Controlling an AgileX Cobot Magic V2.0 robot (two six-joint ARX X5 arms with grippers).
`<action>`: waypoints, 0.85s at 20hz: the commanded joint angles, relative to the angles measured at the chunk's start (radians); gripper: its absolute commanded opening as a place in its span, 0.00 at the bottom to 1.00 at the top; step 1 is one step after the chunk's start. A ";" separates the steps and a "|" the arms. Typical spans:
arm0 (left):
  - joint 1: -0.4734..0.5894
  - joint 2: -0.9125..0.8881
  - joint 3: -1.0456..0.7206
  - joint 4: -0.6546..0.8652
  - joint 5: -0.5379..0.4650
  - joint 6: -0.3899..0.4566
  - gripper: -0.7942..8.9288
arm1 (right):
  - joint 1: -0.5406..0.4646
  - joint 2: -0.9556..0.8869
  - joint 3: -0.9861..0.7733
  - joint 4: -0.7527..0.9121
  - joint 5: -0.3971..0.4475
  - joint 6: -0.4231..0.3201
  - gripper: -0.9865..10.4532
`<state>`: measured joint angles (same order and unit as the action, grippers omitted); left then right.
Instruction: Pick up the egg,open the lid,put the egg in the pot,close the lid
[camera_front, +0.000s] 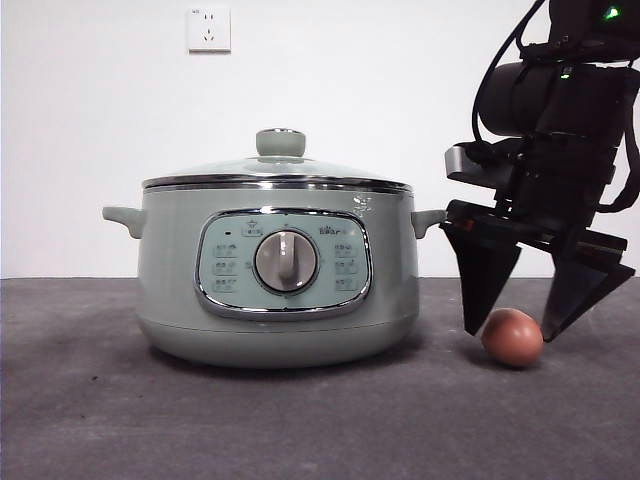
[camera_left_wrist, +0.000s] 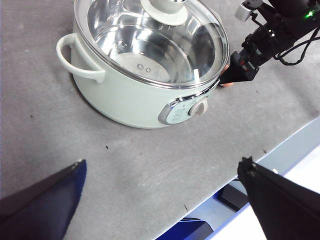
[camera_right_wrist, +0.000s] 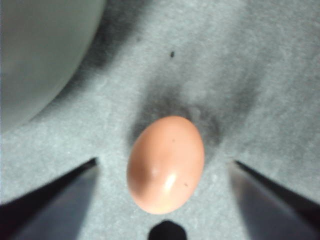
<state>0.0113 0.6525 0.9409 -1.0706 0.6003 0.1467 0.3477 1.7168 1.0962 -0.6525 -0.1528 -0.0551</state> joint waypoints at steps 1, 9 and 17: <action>0.001 -0.002 0.003 0.006 0.003 0.004 0.70 | 0.002 0.013 0.001 0.004 0.005 0.013 0.27; 0.001 -0.002 0.003 0.011 0.002 0.004 0.70 | 0.000 0.019 0.000 -0.003 -0.003 0.016 0.07; -0.011 0.054 0.007 0.151 0.005 -0.054 0.70 | -0.007 -0.297 0.001 -0.139 -0.001 0.011 0.07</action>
<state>0.0017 0.7094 0.9443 -0.9249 0.6006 0.1108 0.3401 1.4242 1.0977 -0.7914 -0.1551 -0.0483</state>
